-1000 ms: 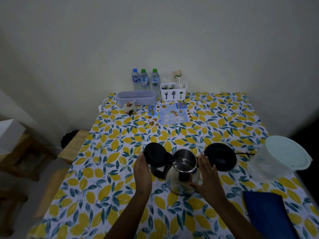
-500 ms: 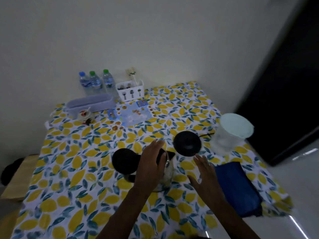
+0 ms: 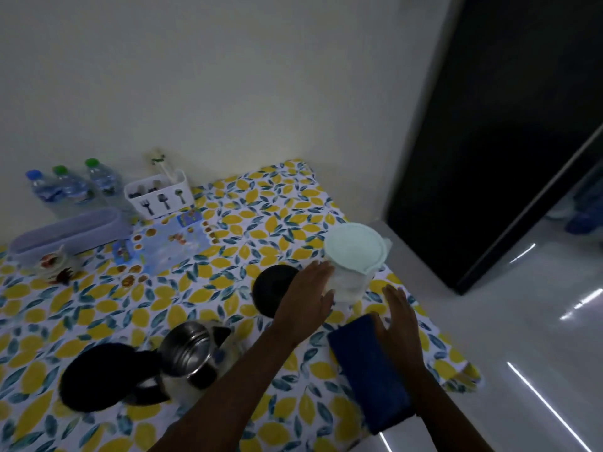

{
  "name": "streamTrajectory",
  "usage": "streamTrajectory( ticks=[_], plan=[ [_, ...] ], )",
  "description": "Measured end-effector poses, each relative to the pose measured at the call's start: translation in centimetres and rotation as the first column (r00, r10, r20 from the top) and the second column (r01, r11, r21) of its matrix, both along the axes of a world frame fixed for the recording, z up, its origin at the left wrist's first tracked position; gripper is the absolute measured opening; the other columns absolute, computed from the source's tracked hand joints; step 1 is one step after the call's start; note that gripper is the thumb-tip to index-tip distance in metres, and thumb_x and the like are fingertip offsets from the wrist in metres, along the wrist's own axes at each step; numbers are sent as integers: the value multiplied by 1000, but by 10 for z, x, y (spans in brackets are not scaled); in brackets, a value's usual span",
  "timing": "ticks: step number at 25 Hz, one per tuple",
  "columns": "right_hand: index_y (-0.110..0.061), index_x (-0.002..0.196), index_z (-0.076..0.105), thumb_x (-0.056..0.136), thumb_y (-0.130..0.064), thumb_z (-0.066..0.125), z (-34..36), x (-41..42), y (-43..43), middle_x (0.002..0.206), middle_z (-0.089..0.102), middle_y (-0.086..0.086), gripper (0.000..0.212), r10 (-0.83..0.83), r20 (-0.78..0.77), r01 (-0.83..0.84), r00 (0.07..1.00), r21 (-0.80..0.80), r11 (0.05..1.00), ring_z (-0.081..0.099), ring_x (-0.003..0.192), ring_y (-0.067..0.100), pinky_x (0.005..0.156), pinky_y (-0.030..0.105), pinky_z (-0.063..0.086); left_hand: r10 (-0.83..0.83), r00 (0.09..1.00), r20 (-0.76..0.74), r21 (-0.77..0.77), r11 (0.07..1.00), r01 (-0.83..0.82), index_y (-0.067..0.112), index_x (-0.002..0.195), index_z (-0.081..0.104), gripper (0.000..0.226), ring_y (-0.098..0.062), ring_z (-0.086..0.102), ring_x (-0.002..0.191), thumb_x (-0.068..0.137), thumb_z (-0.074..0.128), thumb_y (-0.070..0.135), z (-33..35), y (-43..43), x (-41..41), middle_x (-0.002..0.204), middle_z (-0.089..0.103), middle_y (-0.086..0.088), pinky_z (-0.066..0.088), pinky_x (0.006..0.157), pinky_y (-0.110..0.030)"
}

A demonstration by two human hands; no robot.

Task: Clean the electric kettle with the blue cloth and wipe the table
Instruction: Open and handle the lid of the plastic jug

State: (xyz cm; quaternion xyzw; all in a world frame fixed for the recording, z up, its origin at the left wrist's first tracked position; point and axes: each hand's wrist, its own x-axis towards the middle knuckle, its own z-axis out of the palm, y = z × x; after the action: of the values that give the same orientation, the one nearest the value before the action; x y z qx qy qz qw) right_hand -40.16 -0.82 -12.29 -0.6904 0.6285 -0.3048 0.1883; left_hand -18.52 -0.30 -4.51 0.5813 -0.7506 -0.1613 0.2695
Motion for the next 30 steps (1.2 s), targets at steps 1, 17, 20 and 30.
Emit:
streamTrajectory(
  ticks=[1, 17, 20, 30],
  plan=[
    [-7, 136, 46, 87, -29, 53, -3, -12, -14, 144, 46, 15, 54, -11, 9, 11, 1000, -8, 1000, 33, 137, 29, 110, 51, 31, -11, 999, 37, -18, 1000, 12, 9, 143, 37, 52, -22, 27, 144, 98, 38, 35, 0, -14, -11, 151, 39, -10, 26, 118, -42],
    [-13, 95, 65, 90, -34, 51, 19, -18, -191, 96, 66, 8, 26, -29, 599, -240, 800, 365, 900, 61, 82, 19, 66, 27, 48, -22, 897, 442, 88, 996, -19, 9, 142, 36, 76, -28, 32, 142, 86, 34, 61, -19, -101, -70, 154, 34, -9, 36, 109, -46],
    [-16, 88, 67, 80, -37, 56, 17, -15, -195, 83, 64, 4, 25, -78, 634, -229, 769, 388, 893, 56, 69, 13, 58, 28, 42, -53, 887, 458, 101, 995, 7, 10, 144, 31, 76, -28, 26, 144, 88, 31, 60, -21, -100, -67, 157, 28, -8, 34, 110, -45],
    [-15, 81, 57, 87, -19, 62, 32, 13, -151, 75, 54, 5, 9, -119, 657, -172, 744, 360, 917, 46, 58, 18, 53, 29, 36, 56, 861, 505, 124, 983, -137, 11, 146, 26, 78, -43, 30, 140, 86, 33, 60, 1, -57, -58, 156, 29, -15, 34, 105, -63]
  ],
)
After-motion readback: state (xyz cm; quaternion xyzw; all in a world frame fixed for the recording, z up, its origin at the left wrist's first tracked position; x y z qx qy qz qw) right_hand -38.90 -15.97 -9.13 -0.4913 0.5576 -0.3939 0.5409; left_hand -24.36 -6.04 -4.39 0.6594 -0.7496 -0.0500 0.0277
